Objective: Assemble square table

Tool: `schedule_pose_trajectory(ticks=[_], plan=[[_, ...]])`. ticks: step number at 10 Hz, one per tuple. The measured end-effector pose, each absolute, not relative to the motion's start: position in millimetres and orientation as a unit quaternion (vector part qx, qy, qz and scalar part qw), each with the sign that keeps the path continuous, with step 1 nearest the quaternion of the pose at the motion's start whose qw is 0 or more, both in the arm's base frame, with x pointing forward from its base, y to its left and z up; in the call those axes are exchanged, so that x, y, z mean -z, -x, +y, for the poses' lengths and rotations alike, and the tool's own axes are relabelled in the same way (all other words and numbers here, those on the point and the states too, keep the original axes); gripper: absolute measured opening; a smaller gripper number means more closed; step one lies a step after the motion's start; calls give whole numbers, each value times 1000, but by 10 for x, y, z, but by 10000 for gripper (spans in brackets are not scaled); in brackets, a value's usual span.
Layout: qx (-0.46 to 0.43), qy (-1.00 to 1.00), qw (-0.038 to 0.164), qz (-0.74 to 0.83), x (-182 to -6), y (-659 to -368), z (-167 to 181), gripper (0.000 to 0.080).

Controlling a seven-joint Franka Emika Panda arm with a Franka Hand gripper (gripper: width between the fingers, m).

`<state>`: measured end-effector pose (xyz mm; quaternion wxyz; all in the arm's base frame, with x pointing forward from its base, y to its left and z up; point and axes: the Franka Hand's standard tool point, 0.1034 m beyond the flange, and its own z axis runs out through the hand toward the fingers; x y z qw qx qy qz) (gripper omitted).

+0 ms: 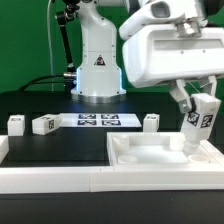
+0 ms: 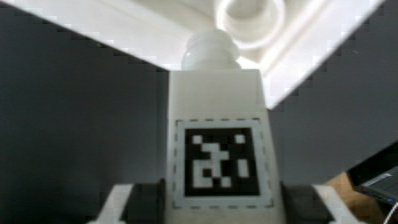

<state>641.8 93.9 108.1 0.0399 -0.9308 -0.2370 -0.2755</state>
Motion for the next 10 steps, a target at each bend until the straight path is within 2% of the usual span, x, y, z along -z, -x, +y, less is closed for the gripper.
schedule_pose_trajectory(ticks=[1,5,9,10], plan=[[272,932,47,-234,-1041,-6404,979,290],[267,934,53,-231,-1028,-6381,1045,290],[267,935,53,-229,-1010,-6364,1036,290],[266,935,53,-227,-958,-6276,1052,290]])
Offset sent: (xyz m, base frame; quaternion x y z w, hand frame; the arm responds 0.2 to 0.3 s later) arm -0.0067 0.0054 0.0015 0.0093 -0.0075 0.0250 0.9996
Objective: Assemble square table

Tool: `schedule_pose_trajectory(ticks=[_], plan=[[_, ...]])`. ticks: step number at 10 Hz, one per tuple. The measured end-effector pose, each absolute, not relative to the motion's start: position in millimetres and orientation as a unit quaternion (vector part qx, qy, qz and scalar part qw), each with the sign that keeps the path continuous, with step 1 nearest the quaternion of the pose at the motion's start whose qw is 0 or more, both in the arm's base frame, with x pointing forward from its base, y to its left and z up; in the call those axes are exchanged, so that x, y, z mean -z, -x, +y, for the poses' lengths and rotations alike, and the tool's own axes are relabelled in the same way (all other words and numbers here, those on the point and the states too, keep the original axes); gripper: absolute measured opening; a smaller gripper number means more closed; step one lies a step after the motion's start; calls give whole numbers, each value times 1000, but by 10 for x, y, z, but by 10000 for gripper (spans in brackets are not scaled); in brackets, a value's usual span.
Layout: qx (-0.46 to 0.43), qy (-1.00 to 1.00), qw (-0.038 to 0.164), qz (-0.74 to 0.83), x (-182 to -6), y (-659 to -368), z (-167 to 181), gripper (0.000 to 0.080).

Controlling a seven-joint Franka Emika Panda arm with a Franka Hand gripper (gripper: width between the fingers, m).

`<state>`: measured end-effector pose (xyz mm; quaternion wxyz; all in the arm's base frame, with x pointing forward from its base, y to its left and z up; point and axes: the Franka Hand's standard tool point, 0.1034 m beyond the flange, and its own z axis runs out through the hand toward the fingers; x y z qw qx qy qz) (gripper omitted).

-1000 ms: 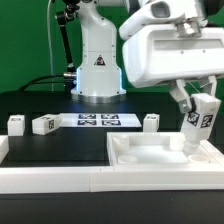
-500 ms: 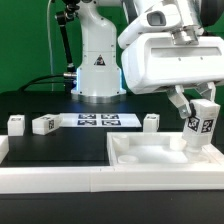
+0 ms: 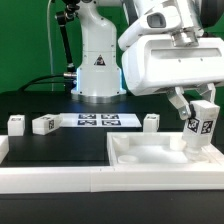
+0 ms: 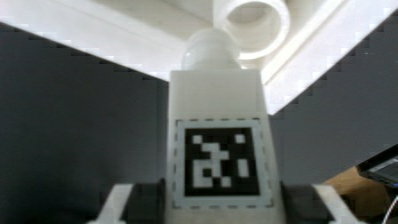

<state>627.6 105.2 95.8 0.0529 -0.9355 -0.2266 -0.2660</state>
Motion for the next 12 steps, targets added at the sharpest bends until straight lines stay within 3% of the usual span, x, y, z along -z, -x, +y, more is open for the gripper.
schedule_pose_trajectory(ticks=[7,12], plan=[[272,933,56,-230,-931,-6220,1162,290],[268,934,59,-227,-820,-6206,1175,290]])
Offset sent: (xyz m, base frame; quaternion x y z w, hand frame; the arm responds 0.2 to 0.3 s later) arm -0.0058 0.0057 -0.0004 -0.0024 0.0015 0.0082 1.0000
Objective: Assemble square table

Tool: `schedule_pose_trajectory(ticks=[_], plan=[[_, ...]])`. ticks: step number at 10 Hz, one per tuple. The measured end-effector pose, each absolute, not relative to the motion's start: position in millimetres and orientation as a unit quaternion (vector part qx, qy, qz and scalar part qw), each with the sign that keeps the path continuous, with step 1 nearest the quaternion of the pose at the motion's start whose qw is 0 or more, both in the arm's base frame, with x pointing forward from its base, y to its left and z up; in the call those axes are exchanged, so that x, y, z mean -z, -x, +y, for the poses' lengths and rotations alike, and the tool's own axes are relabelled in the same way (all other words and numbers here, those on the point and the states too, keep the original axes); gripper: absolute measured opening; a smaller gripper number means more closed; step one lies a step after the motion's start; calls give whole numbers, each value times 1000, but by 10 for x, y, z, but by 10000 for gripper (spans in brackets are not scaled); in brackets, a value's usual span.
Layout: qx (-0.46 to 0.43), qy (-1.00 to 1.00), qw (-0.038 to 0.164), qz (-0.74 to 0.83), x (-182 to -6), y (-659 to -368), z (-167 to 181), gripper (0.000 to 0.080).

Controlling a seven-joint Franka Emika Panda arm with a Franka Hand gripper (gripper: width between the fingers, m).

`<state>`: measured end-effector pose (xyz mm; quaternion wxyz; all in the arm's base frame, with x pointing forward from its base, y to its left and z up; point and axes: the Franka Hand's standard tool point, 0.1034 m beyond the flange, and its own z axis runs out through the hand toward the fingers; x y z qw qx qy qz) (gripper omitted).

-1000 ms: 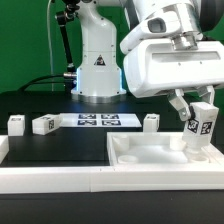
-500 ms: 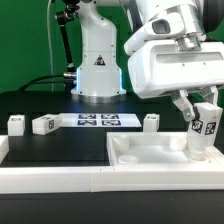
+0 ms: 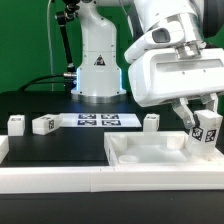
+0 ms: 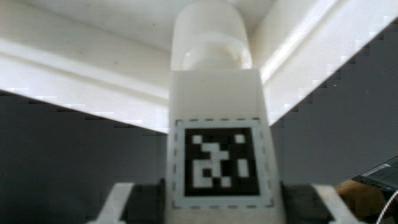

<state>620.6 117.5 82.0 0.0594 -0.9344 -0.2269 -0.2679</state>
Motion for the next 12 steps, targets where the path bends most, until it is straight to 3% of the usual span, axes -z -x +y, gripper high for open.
schedule_pose_trajectory(ticks=[6,7,8,9,10,12], plan=[[298,929,47,-215,-764,-6169,1117,290],[298,929,47,-215,-763,-6168,1115,371],[298,929,47,-215,-763,-6168,1115,507],[298,929,47,-215,-762,-6168,1114,507],[298,929,47,-215,-762,-6168,1114,623],[298,929,46,-215,-762,-6168,1113,642]])
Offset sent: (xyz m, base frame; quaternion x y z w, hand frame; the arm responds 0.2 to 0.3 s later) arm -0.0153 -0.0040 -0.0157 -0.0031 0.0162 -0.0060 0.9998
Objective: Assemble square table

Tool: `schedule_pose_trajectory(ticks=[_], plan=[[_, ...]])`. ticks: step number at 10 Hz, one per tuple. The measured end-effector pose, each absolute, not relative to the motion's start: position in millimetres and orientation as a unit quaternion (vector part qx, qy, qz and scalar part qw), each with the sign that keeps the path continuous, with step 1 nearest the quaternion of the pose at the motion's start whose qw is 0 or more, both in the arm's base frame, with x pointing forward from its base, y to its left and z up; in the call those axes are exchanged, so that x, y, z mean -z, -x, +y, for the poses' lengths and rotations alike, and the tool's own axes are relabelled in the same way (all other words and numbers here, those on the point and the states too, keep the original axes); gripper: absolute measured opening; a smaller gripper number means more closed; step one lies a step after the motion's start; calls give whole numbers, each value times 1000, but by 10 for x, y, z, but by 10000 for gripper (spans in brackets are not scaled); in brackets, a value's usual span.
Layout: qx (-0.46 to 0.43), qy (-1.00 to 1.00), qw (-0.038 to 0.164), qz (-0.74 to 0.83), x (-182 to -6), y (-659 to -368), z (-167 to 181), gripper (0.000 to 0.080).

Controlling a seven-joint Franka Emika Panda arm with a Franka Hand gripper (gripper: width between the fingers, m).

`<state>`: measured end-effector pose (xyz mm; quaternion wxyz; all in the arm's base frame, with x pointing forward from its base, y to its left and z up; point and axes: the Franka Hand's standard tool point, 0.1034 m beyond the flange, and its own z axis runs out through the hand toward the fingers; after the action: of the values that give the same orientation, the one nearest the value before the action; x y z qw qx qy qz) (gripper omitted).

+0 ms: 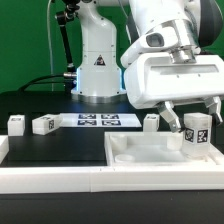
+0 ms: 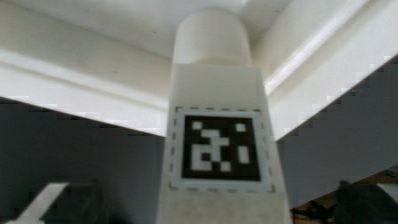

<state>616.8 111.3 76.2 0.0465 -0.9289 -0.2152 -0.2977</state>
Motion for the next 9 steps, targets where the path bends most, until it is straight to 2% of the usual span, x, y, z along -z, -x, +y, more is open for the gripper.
schedule_pose_trajectory(ticks=[2,5,7,8,9], plan=[[294,930,45,-216,-819,-6188,1078,648],[287,931,43,-222,-1033,-6240,1033,649],[277,933,48,-224,-1006,-6216,1074,649],[262,938,56,-220,-983,-6187,1109,649],[213,949,74,-218,-985,-6136,1210,649]])
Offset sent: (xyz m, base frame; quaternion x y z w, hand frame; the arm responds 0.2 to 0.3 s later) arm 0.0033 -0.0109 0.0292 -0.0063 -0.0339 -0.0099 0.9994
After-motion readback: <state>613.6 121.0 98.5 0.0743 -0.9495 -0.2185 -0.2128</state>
